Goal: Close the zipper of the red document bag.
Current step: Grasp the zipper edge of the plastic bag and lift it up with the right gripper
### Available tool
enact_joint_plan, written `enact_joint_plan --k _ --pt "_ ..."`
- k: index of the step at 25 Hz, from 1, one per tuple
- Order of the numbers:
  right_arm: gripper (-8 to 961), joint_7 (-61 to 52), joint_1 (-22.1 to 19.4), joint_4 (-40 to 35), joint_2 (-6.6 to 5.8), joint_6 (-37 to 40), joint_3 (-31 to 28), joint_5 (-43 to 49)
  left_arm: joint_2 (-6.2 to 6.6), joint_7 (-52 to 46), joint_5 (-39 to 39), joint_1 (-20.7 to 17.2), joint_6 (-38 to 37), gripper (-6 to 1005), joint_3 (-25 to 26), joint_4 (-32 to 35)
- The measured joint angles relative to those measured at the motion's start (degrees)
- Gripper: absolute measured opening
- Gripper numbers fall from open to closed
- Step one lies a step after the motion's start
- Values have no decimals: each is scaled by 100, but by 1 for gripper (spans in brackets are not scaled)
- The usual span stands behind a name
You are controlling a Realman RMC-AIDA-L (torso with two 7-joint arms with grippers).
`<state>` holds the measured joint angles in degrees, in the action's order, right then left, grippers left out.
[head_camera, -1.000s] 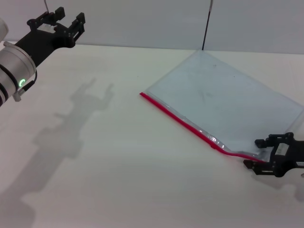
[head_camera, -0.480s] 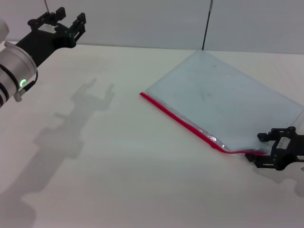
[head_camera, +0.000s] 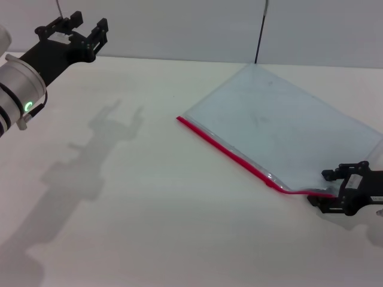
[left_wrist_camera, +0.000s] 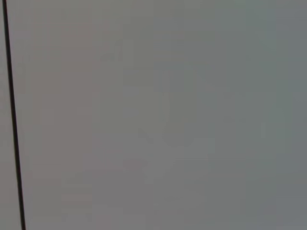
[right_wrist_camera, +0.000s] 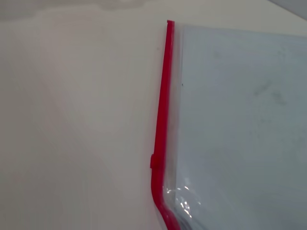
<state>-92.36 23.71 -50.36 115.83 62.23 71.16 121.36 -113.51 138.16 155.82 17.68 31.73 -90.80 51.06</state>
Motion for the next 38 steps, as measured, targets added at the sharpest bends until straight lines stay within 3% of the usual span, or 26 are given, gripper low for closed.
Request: enact_joint_plan --k 6,38 --pt "696 -65 49 8 0 -1 -5 81 3 0 0 -1 0 543 2 1" --pt "376 -199 200 -112 0 540 -443 118 5 0 0 -10 20 540 19 39"
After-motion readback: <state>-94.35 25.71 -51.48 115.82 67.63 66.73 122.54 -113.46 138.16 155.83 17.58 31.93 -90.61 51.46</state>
